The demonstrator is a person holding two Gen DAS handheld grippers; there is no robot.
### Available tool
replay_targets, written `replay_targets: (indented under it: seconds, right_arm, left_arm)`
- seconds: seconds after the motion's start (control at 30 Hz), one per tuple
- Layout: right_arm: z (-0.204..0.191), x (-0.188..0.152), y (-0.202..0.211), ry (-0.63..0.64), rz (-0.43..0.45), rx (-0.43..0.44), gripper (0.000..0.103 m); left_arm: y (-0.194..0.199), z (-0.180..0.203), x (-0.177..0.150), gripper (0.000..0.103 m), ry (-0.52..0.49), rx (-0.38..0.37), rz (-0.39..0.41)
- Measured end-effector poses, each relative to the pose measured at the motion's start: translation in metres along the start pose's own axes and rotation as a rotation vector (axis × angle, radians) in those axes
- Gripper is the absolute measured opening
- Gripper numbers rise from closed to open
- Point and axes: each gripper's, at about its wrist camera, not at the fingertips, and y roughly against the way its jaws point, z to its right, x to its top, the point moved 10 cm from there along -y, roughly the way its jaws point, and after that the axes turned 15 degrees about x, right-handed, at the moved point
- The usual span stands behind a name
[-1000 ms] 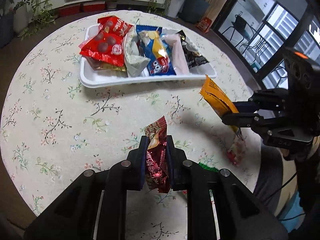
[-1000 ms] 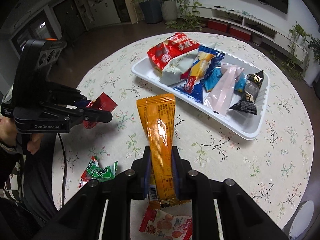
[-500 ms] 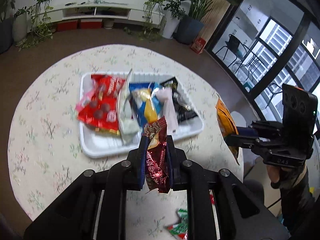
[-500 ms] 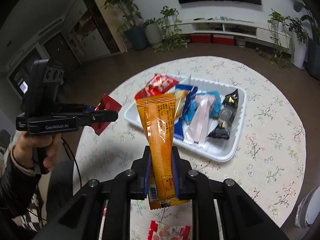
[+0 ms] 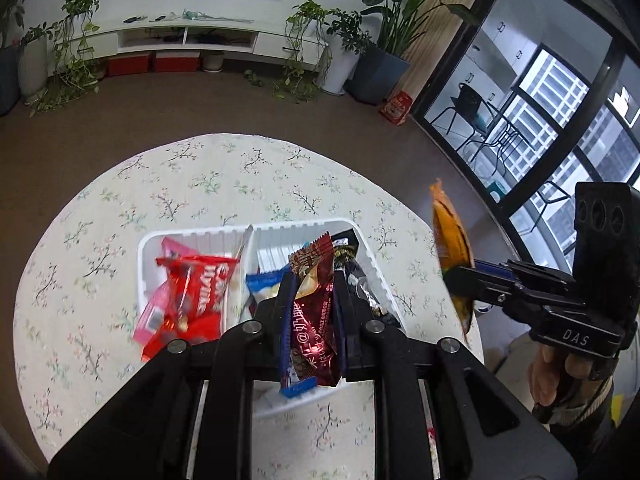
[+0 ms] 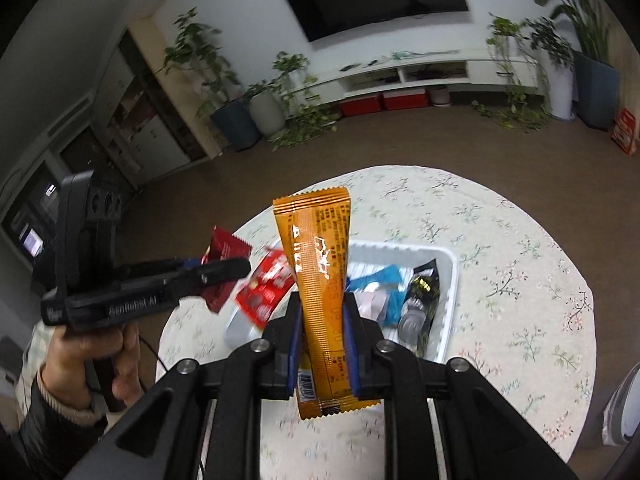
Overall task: Organize snacks
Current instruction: 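Carry the brown packet and orange bar over the white tray, then lower both packets into the tray and open both grippers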
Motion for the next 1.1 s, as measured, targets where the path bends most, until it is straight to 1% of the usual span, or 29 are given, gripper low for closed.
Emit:
replay_targets:
  seconds: [0.07, 0.23, 0.37, 0.5, 0.83, 1.1]
  right_arm:
    - [0.011, 0.001, -0.01, -0.031, -0.003, -0.019, 0.02]
    - [0.043, -0.009, -0.037, -0.096, -0.035, -0.087, 0.02]
    - [0.065, -0.016, -0.05, -0.147, -0.044, -0.113, 0.02]
    - [0.076, -0.021, -0.061, -0.174, -0.055, -0.127, 0.02]
    - [0.085, -0.027, -0.076, -0.178, -0.076, -0.165, 0.021]
    - [0.086, -0.03, -0.081, -0.174, -0.089, -0.18, 0.023]
  left_arm:
    - [-0.017, 0.003, 0.005, 0.015, 0.002, 0.005, -0.013]
    - [-0.056, 0.001, 0.003, 0.015, 0.006, 0.025, -0.049]
    - [-0.083, -0.008, -0.006, 0.015, 0.018, 0.036, -0.073]
    - [-0.1, -0.015, -0.012, 0.015, 0.023, 0.04, -0.083]
    - [-0.113, -0.015, -0.02, 0.016, 0.004, 0.044, -0.087]
    - [-0.113, -0.017, -0.023, 0.017, 0.002, 0.063, -0.093]
